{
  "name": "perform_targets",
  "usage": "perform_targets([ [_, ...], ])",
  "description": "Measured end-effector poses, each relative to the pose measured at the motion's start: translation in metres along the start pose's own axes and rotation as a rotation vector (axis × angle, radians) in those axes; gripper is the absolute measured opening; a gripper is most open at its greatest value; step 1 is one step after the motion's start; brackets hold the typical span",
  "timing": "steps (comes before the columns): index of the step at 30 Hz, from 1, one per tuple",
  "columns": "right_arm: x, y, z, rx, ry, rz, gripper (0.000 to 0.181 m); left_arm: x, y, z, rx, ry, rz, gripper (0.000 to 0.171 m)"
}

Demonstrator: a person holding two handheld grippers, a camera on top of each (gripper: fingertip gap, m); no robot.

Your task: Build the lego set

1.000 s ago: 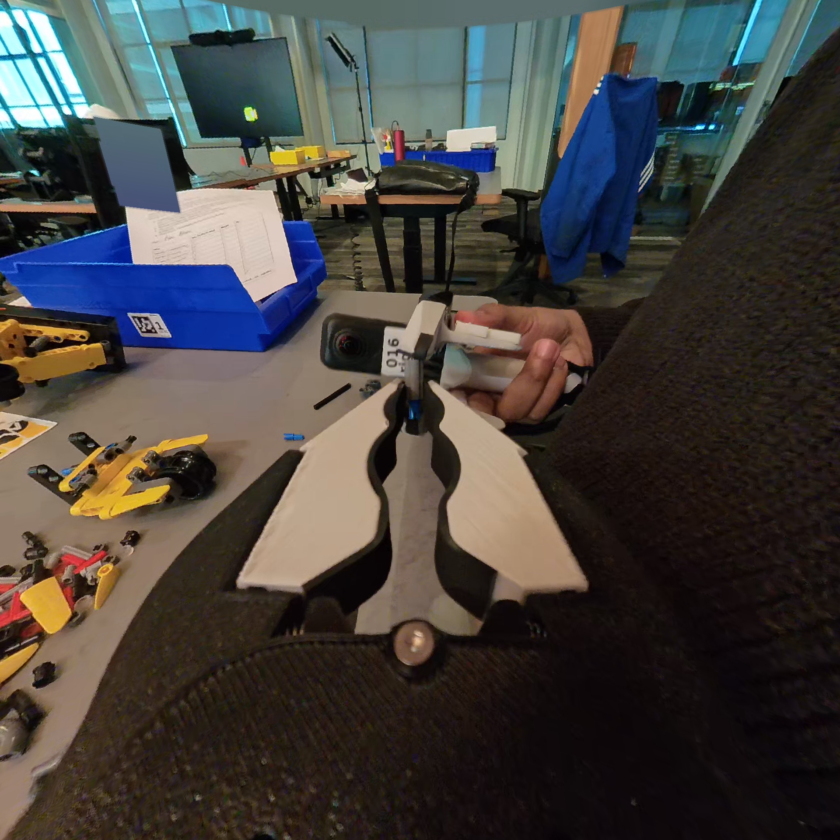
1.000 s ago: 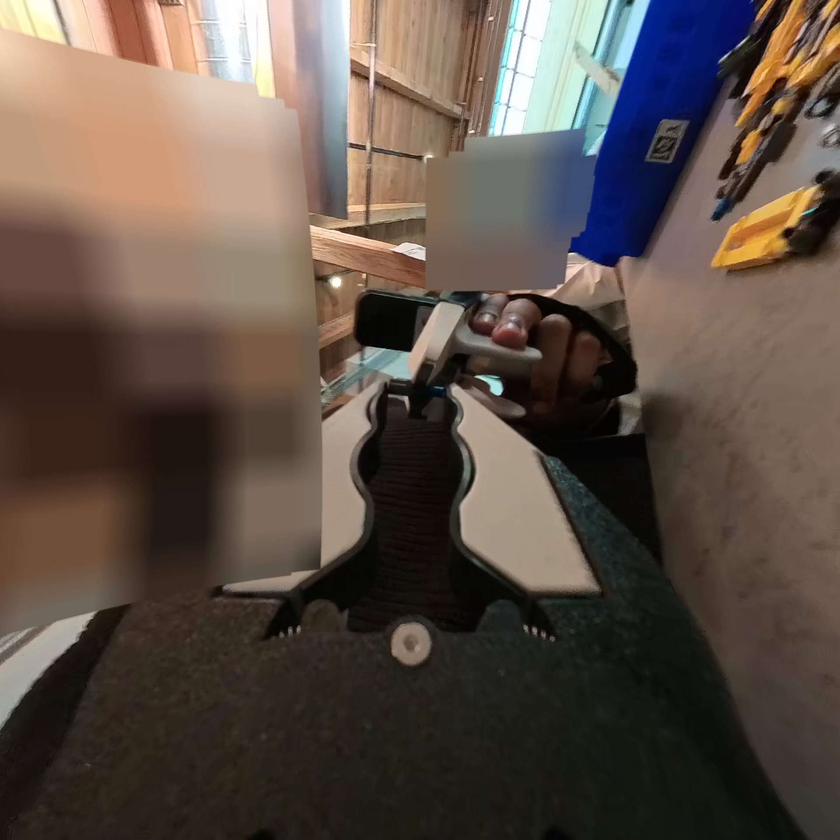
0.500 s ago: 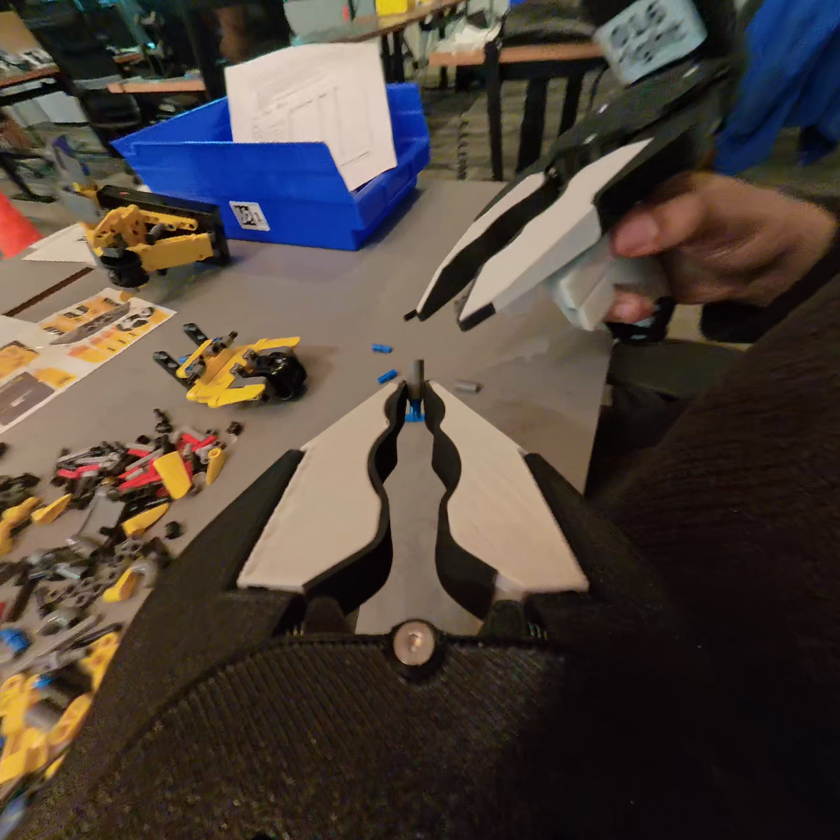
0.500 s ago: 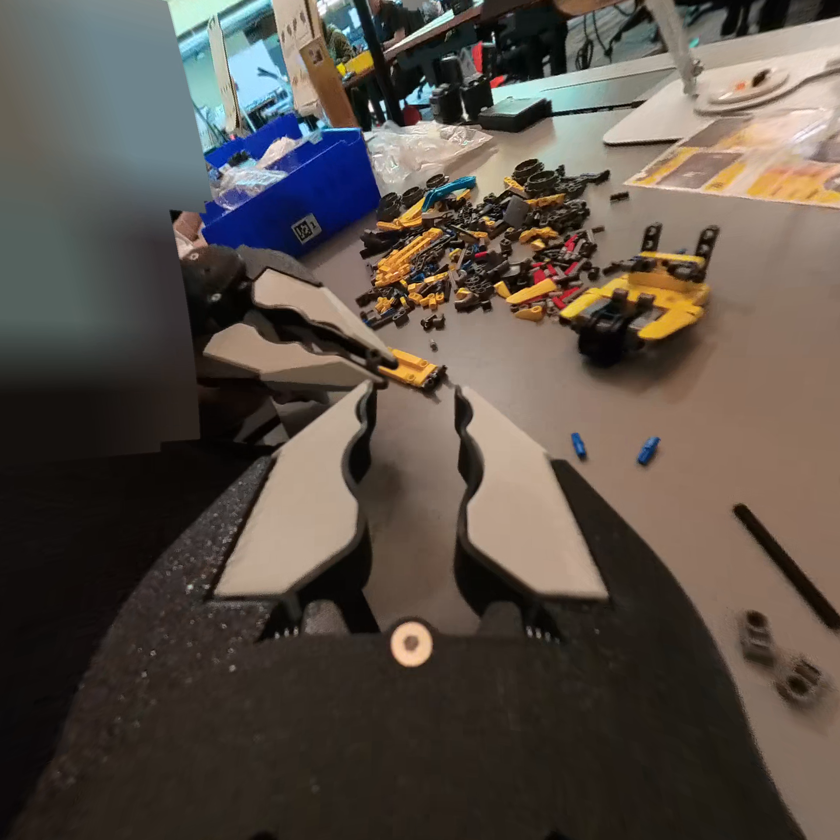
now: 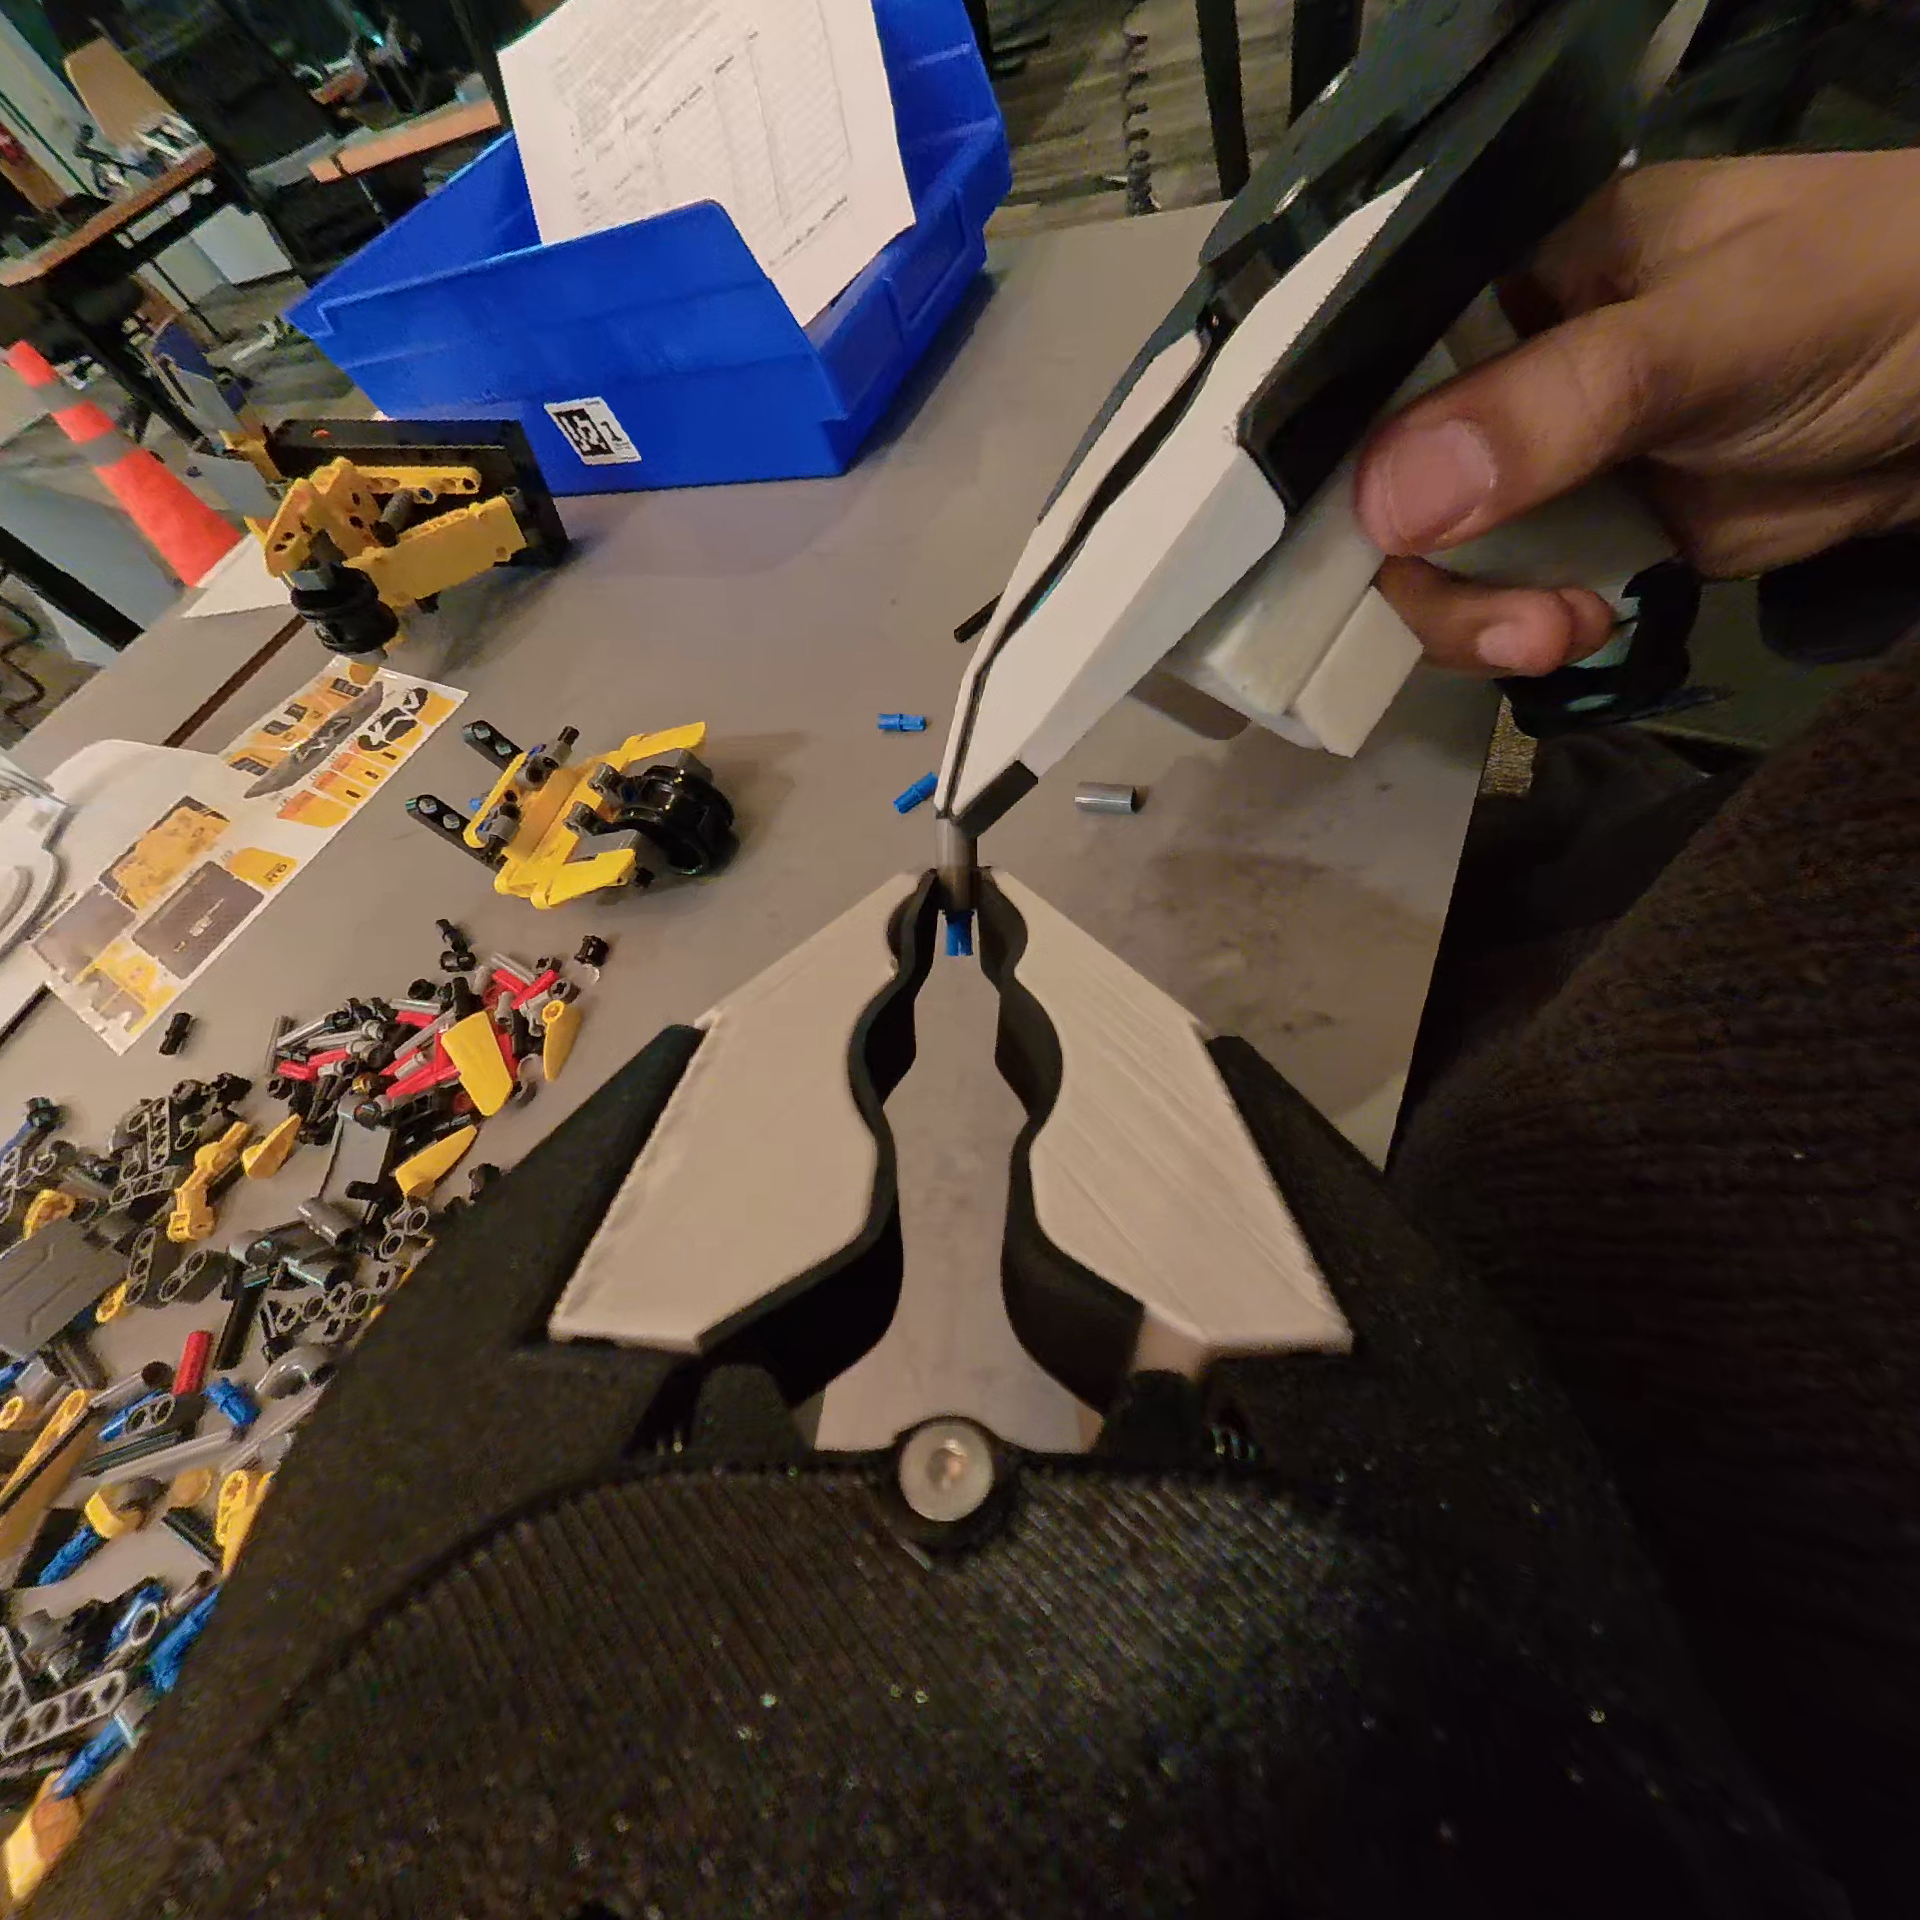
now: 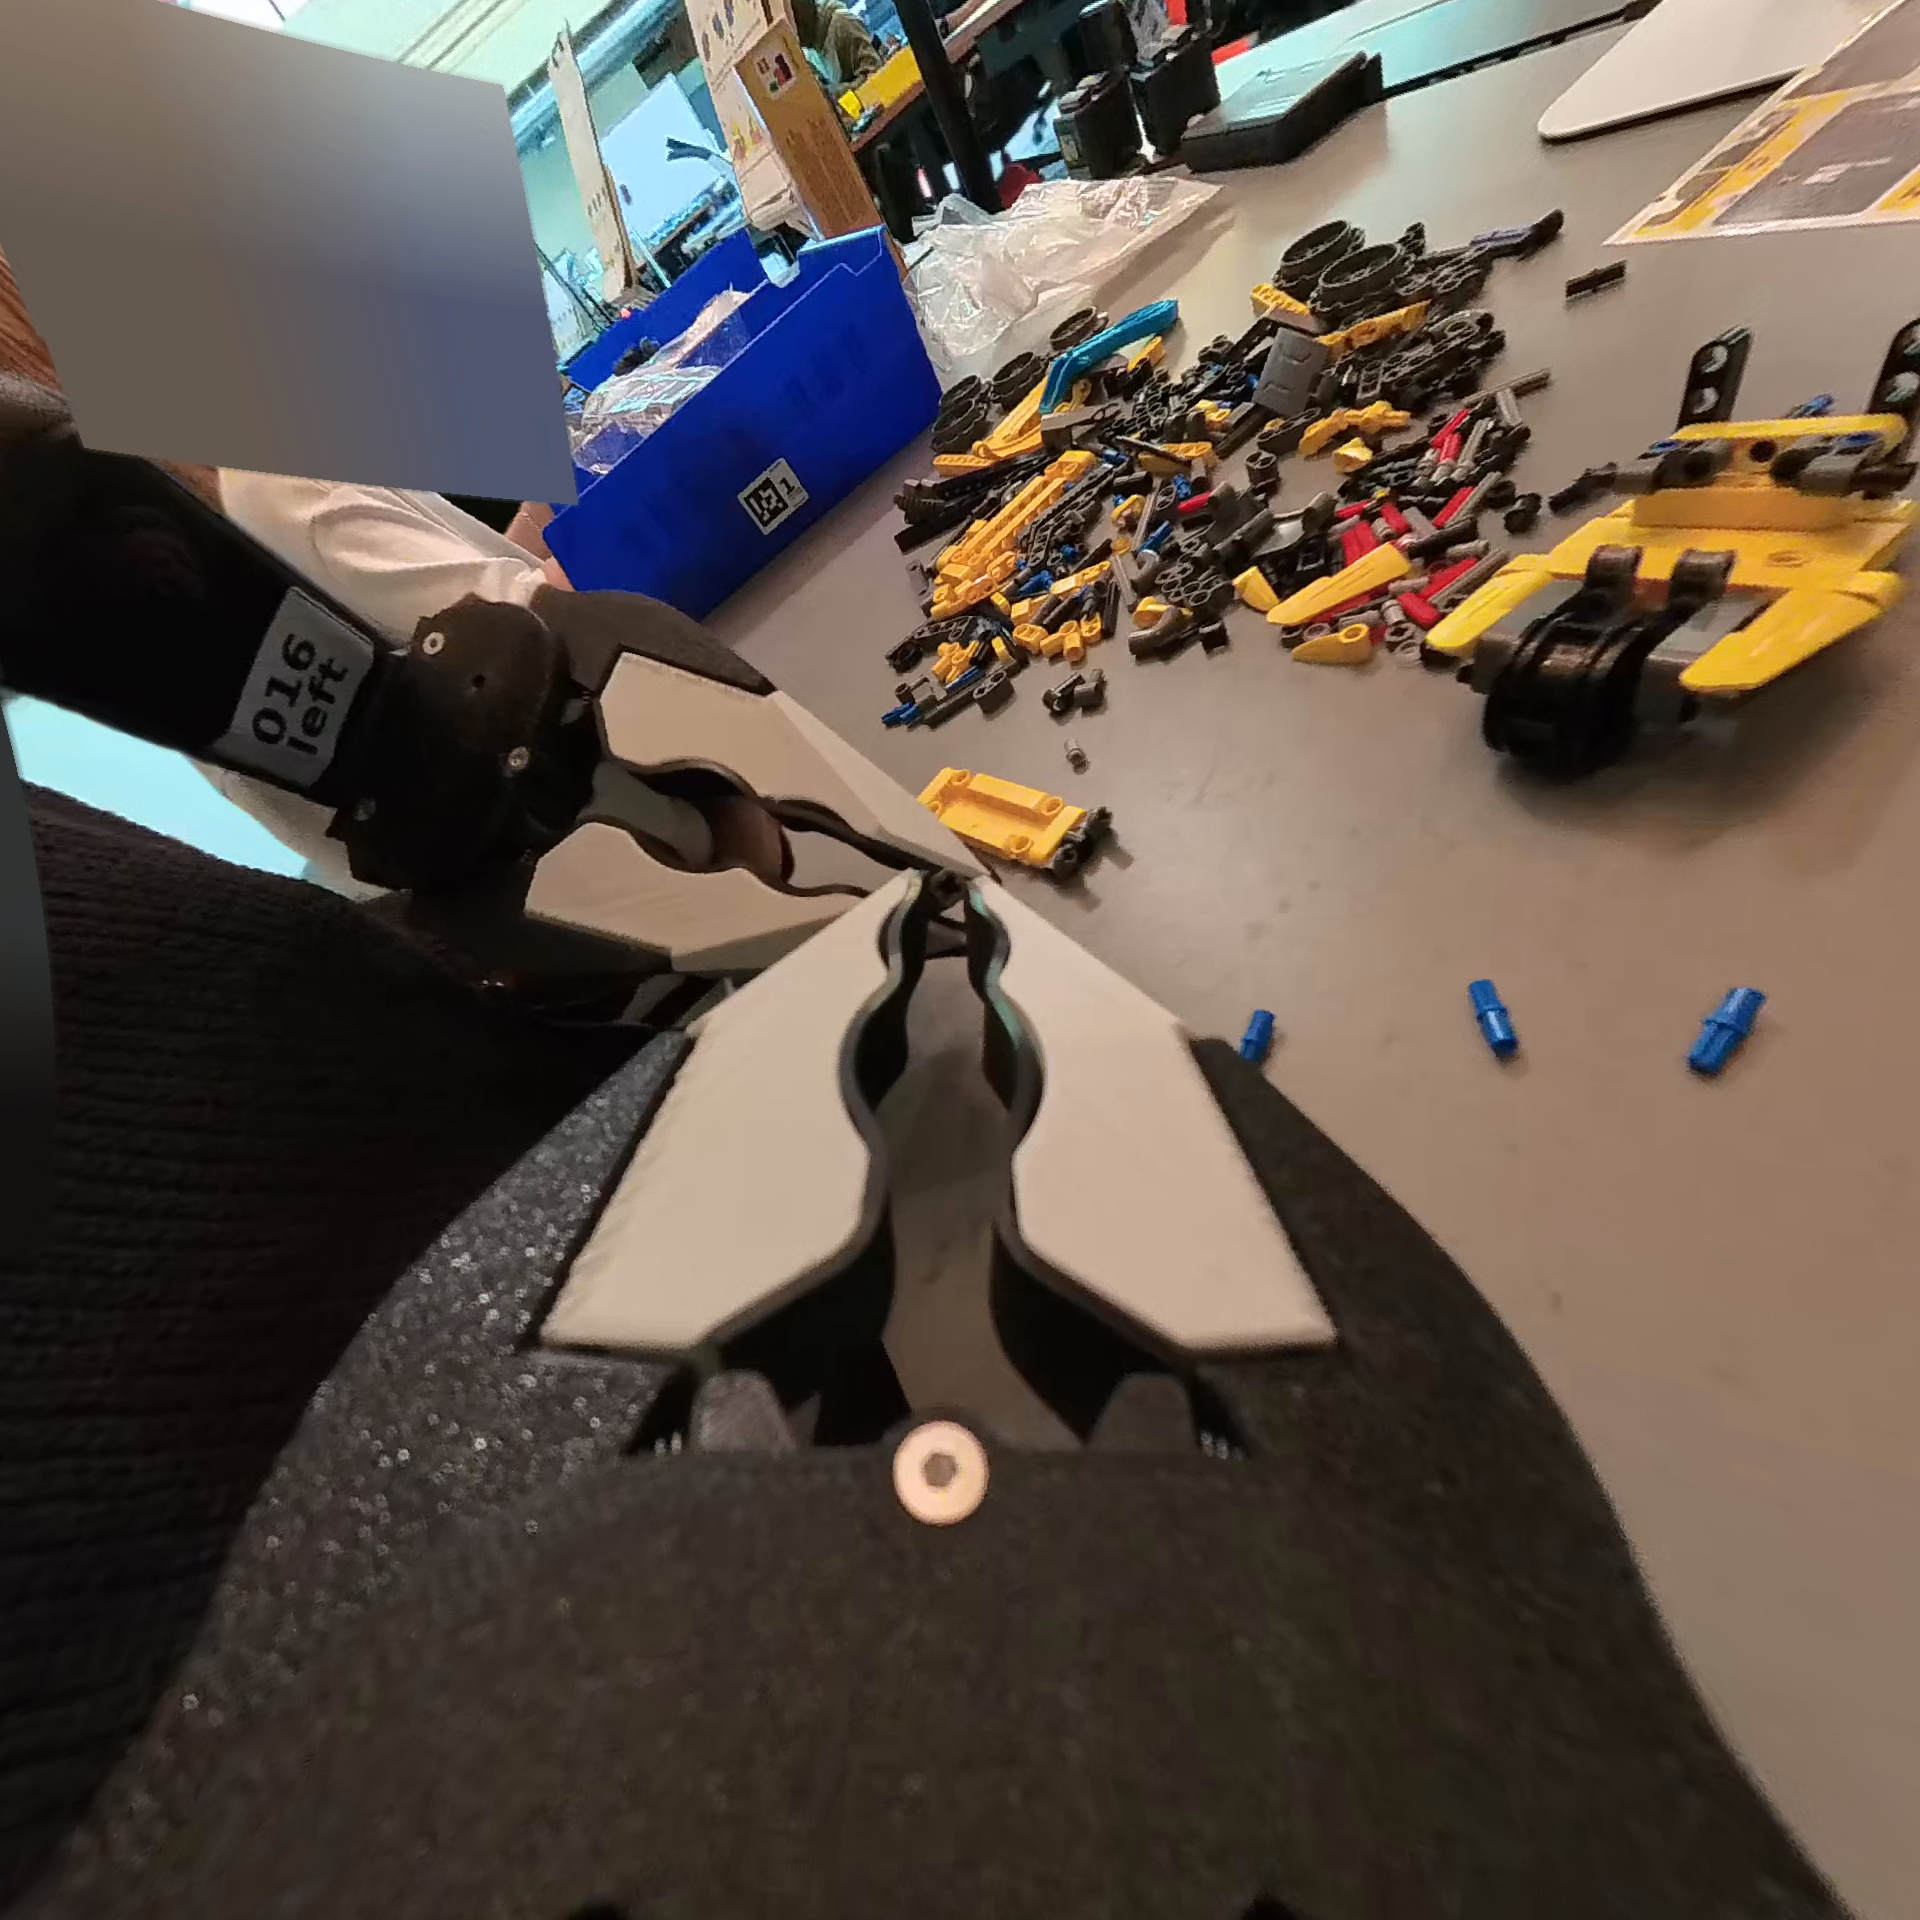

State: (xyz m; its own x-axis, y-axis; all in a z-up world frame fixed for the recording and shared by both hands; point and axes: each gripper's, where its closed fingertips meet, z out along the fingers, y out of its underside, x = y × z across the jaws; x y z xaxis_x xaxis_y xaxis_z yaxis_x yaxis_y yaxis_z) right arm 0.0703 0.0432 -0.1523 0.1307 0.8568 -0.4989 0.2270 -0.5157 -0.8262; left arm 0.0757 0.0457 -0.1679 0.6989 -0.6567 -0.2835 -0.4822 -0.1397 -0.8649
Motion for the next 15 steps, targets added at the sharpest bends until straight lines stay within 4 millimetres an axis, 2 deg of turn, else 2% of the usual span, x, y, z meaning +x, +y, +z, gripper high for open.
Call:
perform_targets([
  [3,-0.001,0.001,0.000,0.000,-0.031,0.010,0.005,0.002,0.000,0.000,0.001,0.012,-0.001,0.004],
  [4,-0.002,0.001,0.000,-0.001,-0.045,0.007,0.005,0.004,-0.001,0.000,0.012,0.038,-0.020,0.010],
  [7,-0.007,-0.002,-0.004,0.019,-0.090,-0.038,0.005,0.015,-0.008,-0.002,0.056,0.185,-0.195,0.035],
  [9,-0.011,-0.006,-0.008,0.040,-0.113,-0.084,0.005,0.021,-0.017,-0.006,0.103,0.320,-0.358,0.041],
  [12,-0.025,-0.014,-0.016,0.101,-0.185,-0.168,0.005,0.024,-0.037,-0.021,0.227,0.549,-0.593,0.037],
  [15,-0.041,-0.019,-0.022,0.156,-0.248,-0.260,0.005,0.018,-0.050,-0.035,0.347,0.695,-0.777,0.019],
])
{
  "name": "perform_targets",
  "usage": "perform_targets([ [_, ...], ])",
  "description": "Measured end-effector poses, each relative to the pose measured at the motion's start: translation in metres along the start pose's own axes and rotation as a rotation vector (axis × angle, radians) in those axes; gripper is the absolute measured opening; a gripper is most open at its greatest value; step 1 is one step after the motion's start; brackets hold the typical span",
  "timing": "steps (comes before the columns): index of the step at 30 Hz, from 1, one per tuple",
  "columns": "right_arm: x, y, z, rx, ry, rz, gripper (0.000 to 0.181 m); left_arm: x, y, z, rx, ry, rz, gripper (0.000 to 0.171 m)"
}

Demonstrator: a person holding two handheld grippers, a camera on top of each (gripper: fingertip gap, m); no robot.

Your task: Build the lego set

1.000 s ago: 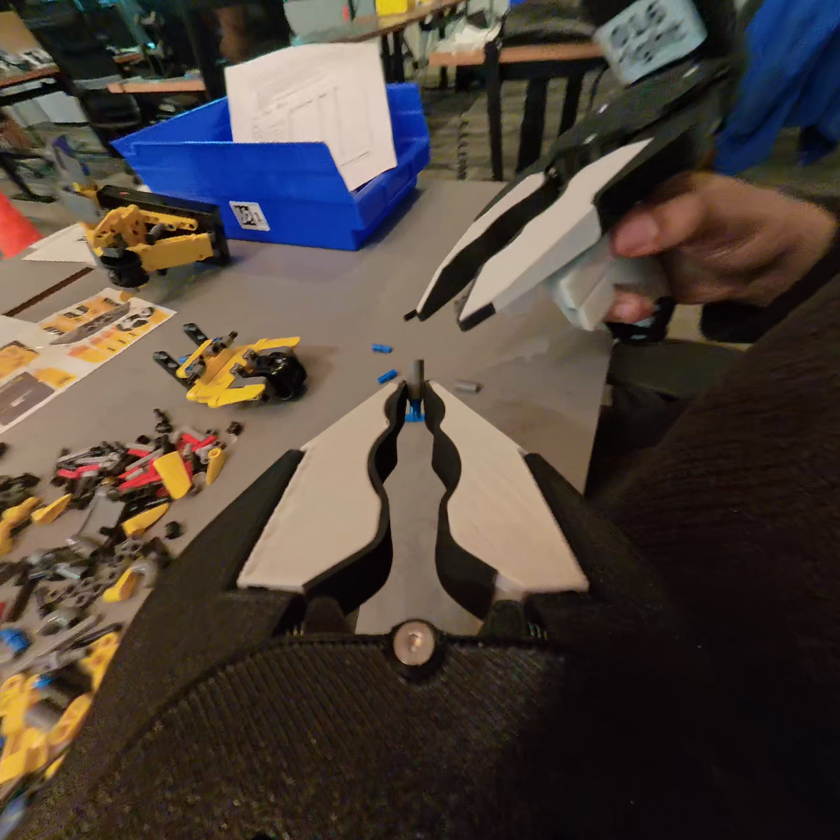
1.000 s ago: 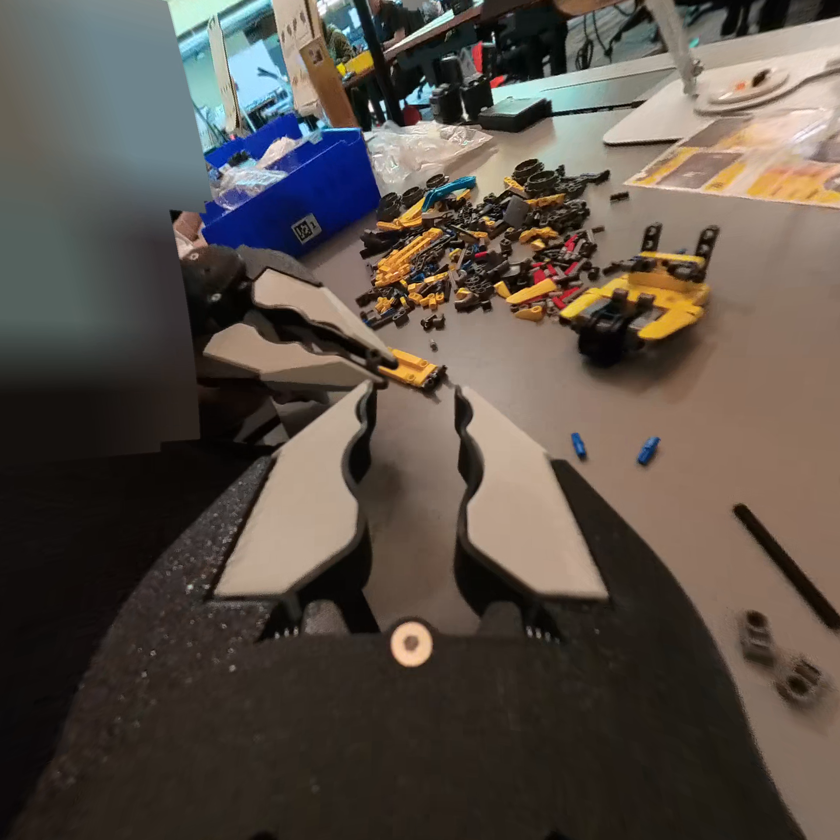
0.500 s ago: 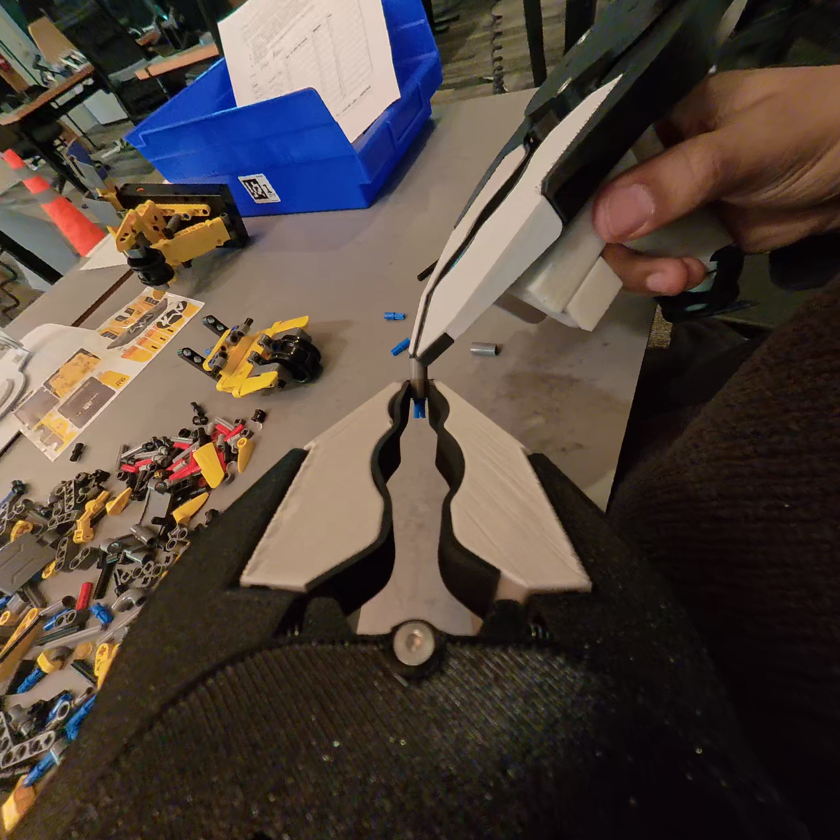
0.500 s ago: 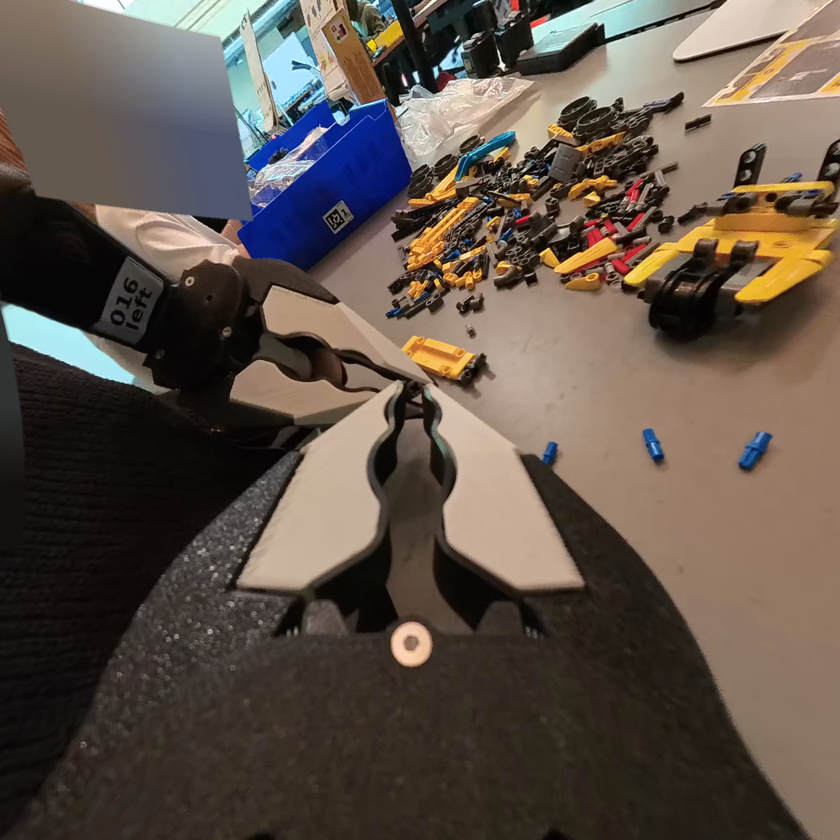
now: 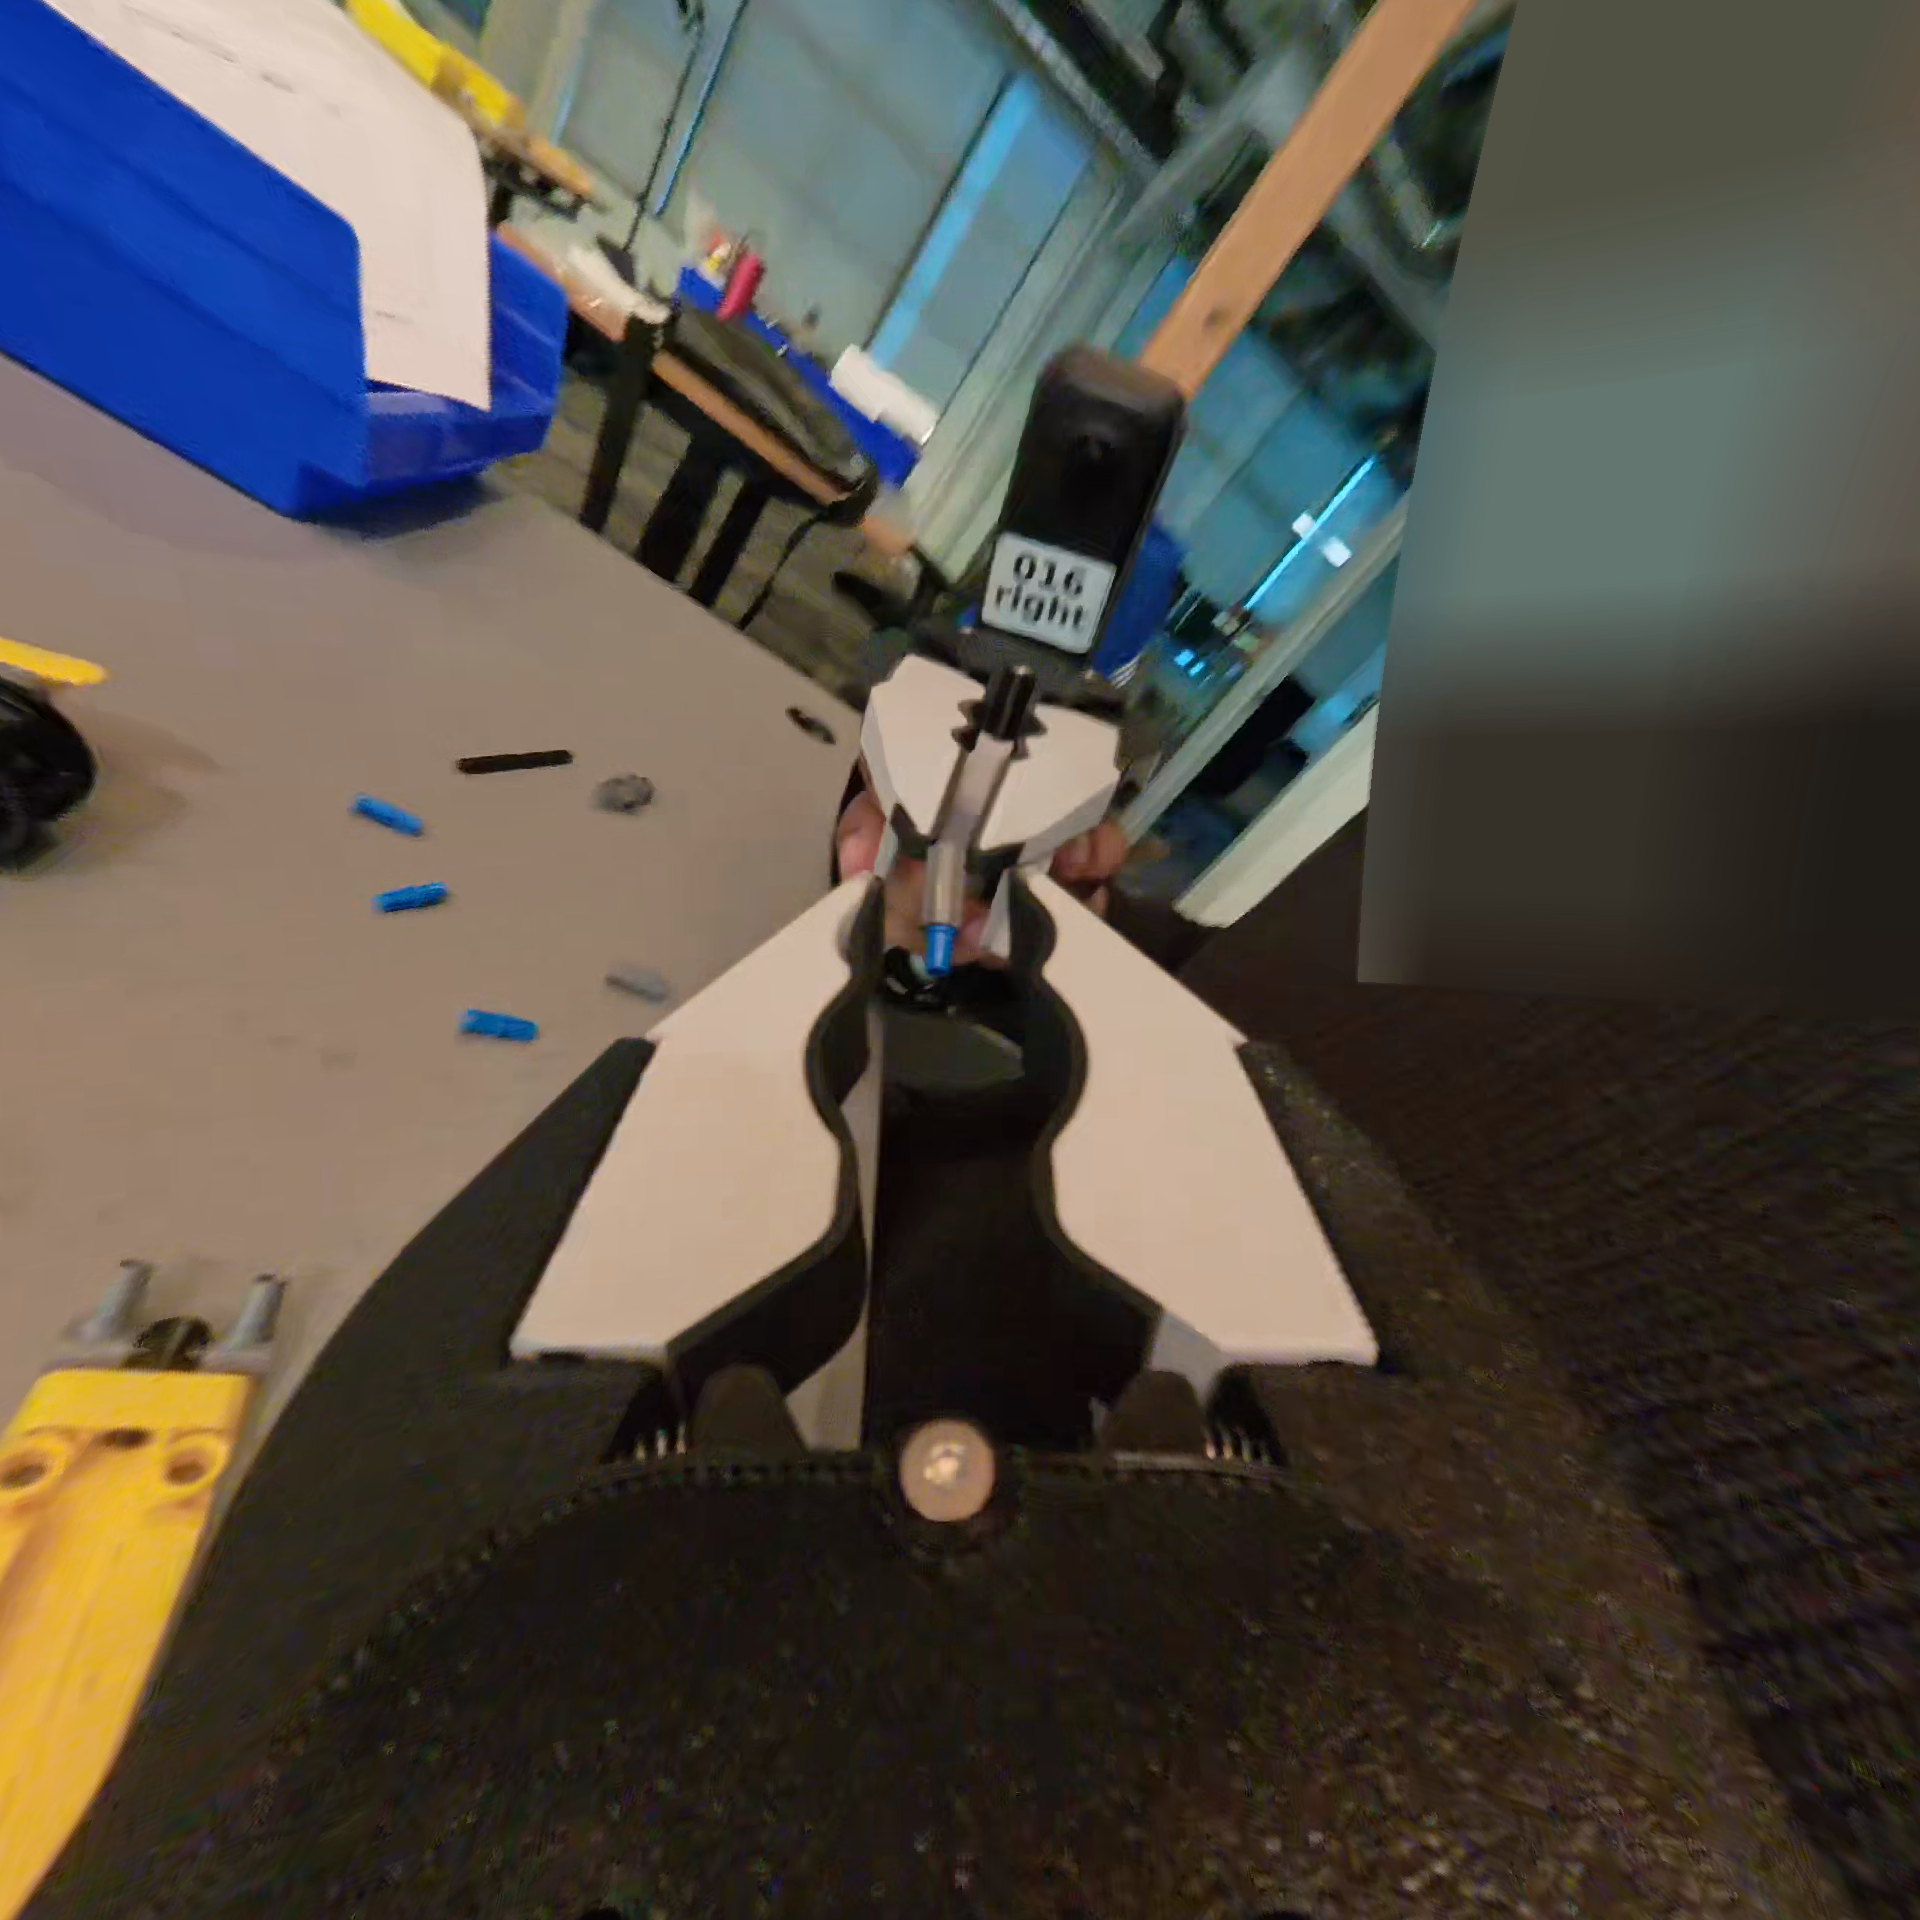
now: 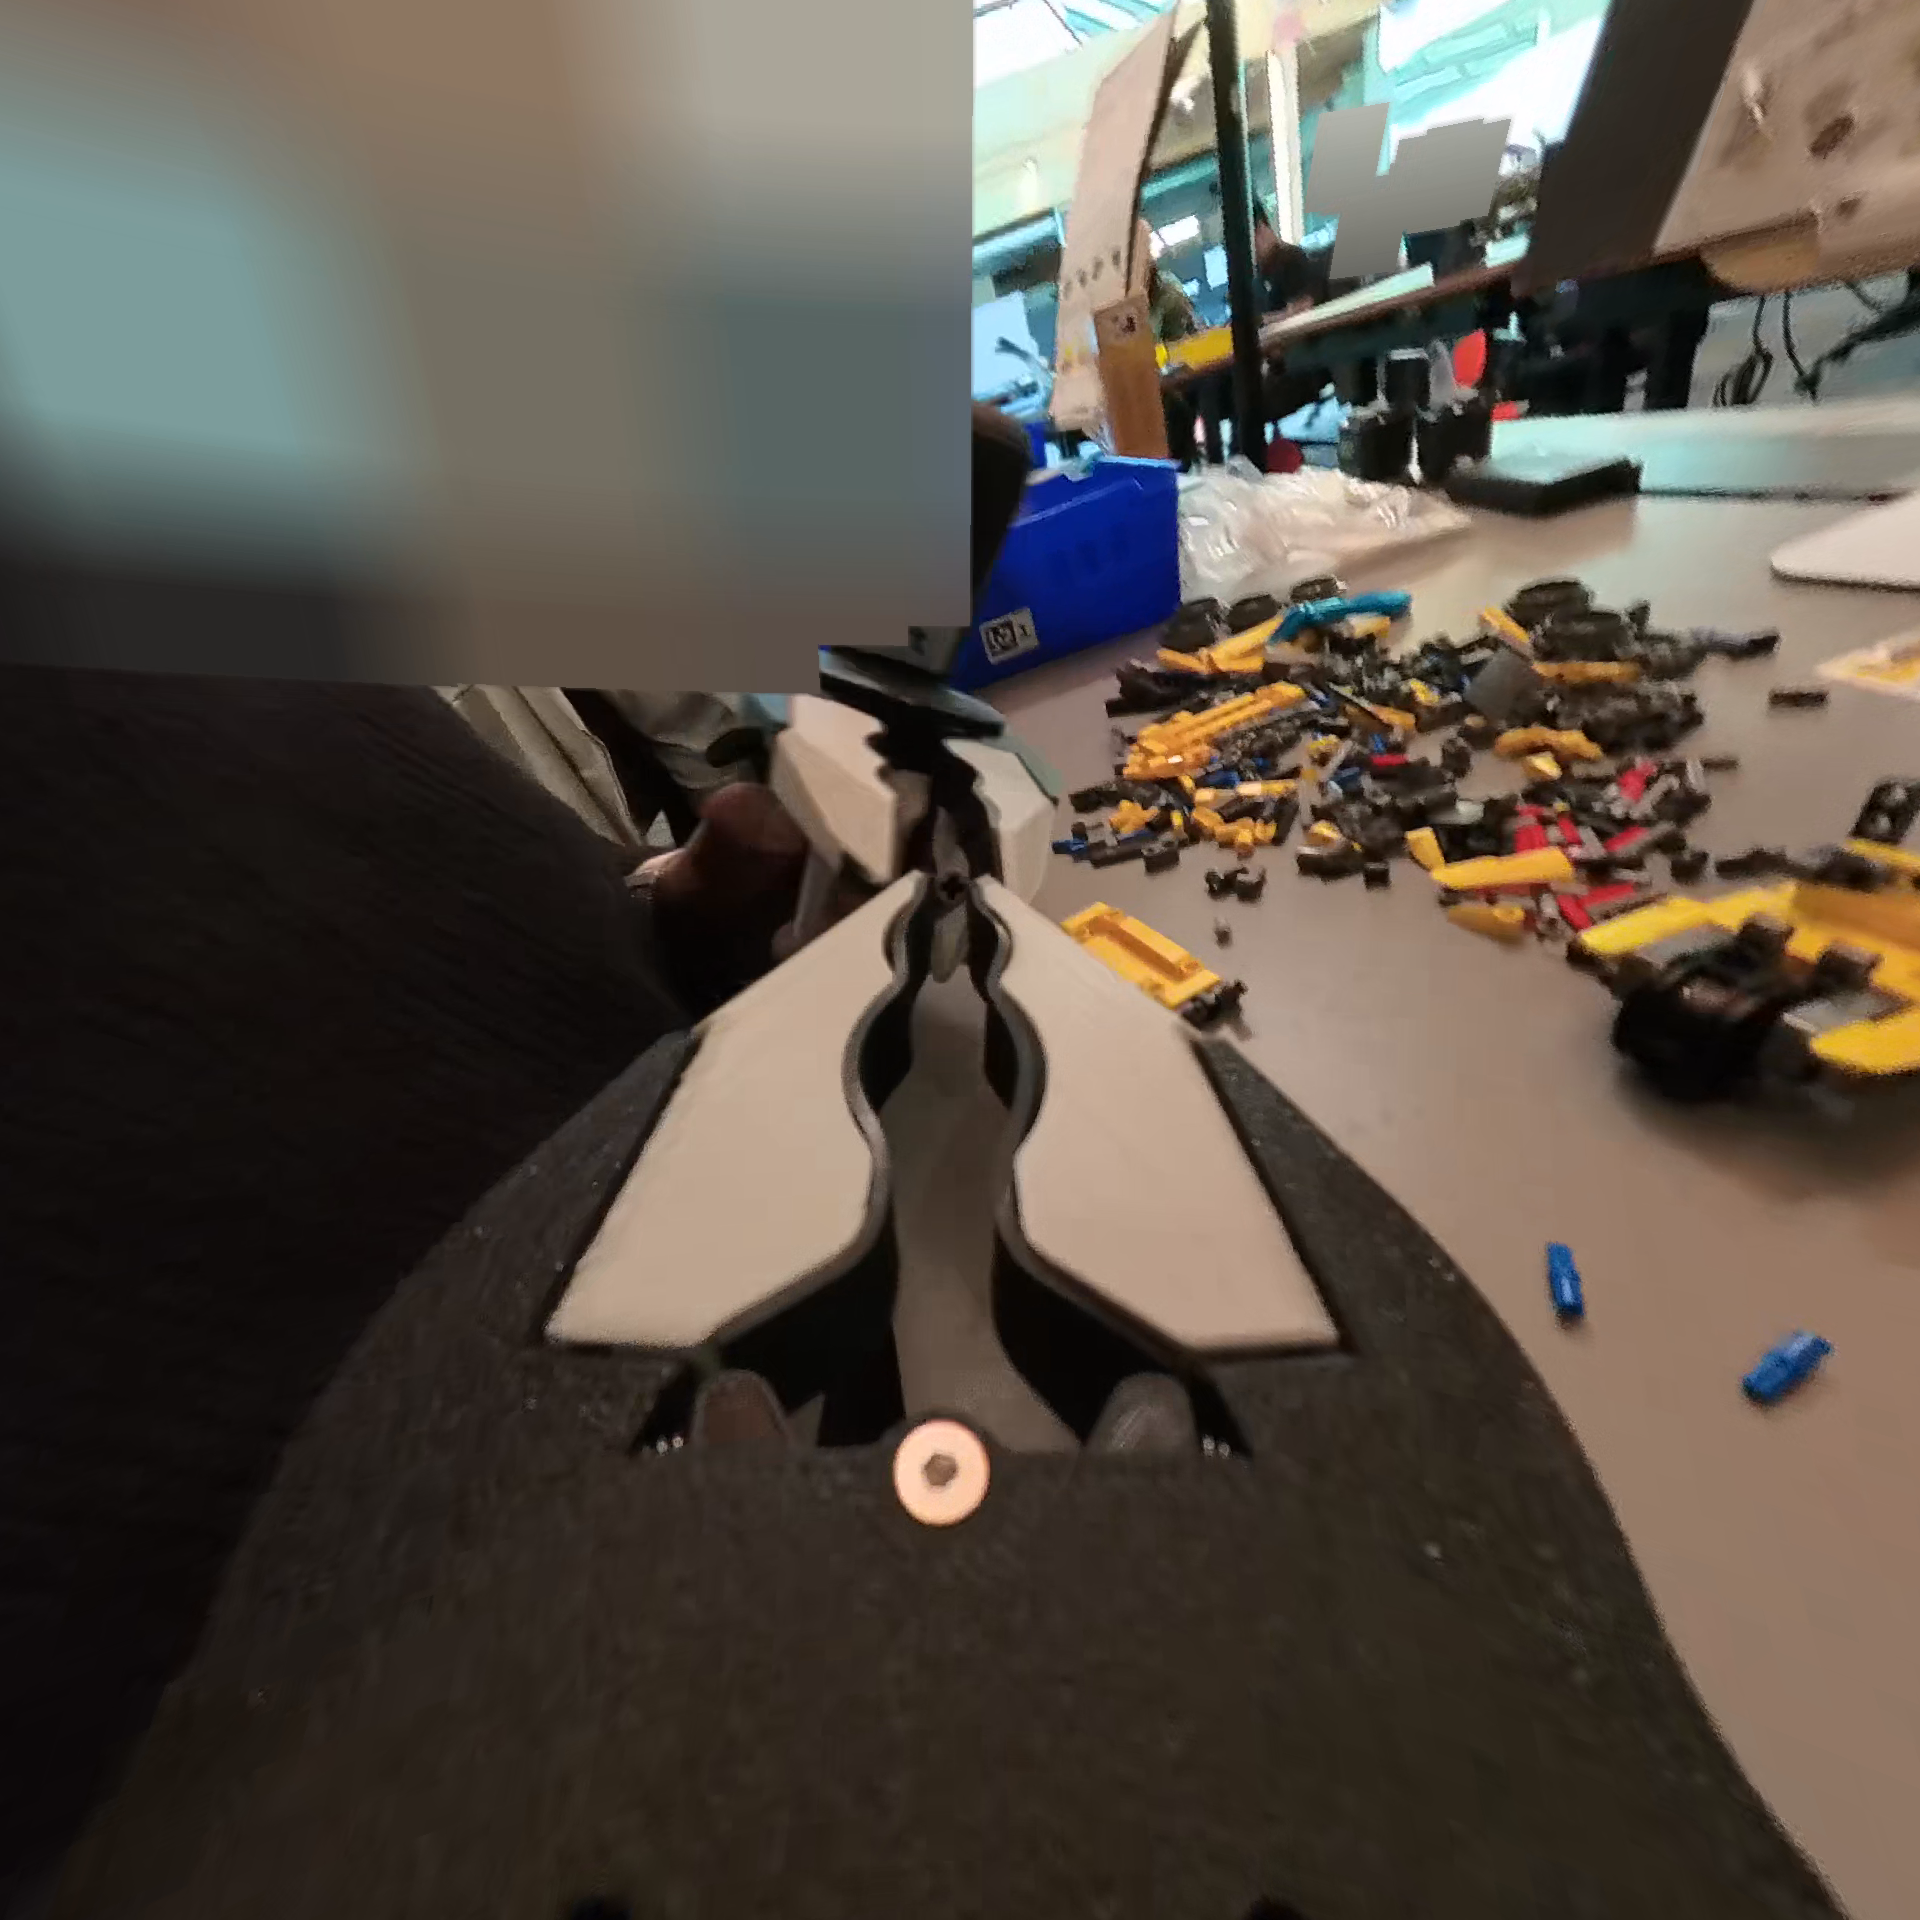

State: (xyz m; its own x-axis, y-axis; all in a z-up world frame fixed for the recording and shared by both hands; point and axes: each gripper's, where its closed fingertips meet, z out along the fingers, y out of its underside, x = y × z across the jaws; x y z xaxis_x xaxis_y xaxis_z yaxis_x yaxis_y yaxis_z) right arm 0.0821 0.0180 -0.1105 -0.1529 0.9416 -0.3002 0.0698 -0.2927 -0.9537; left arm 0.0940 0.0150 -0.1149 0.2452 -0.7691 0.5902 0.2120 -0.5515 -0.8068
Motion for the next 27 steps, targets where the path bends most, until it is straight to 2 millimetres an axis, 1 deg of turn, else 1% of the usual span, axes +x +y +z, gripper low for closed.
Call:
perform_targets([
  [2,-0.004,-0.002,0.000,0.011,-0.012,-0.037,0.005,0.003,-0.002,-0.002,0.025,0.047,-0.040,0.010],
  [4,-0.005,-0.002,0.000,0.015,-0.012,-0.050,0.005,0.007,-0.001,-0.002,0.024,0.063,-0.035,0.004],
  [9,-0.004,-0.002,-0.001,0.026,-0.018,-0.020,0.005,0.005,-0.001,-0.002,0.008,0.011,0.050,0.003],
  [11,0.000,-0.005,-0.003,0.042,0.001,0.011,0.022,0.003,-0.002,-0.004,0.006,-0.016,0.075,0.003],
  [13,0.009,-0.010,-0.009,0.064,0.057,0.030,0.025,-0.003,-0.002,-0.006,-0.003,-0.067,0.099,0.003],
  [14,0.020,-0.009,-0.014,0.052,0.135,0.030,0.025,-0.008,-0.001,-0.007,-0.012,-0.104,0.113,0.003],
  [15,0.035,-0.004,-0.019,0.007,0.241,0.016,0.025,-0.014,0.001,-0.009,-0.028,-0.146,0.123,0.003],
  [17,0.061,0.018,-0.030,-0.160,0.460,-0.035,0.022,-0.024,0.005,-0.011,-0.063,-0.218,0.148,0.004],
  [19,0.072,0.043,-0.033,-0.348,0.583,-0.080,0.022,-0.030,0.007,-0.011,-0.087,-0.260,0.166,0.004],
  [20,0.074,0.054,-0.032,-0.418,0.620,-0.097,0.021,-0.032,0.009,-0.010,-0.095,-0.270,0.170,0.004],
  [22,0.076,0.068,-0.026,-0.499,0.651,-0.123,0.020,-0.033,0.011,-0.008,-0.107,-0.278,0.174,0.004],
  [24,0.079,0.077,-0.019,-0.534,0.660,-0.129,0.021,-0.035,0.015,-0.007,-0.120,-0.285,0.177,0.004],
  [27,0.084,0.086,-0.016,-0.576,0.648,-0.057,0.022,-0.036,0.018,-0.008,-0.137,-0.299,0.182,0.004],
])
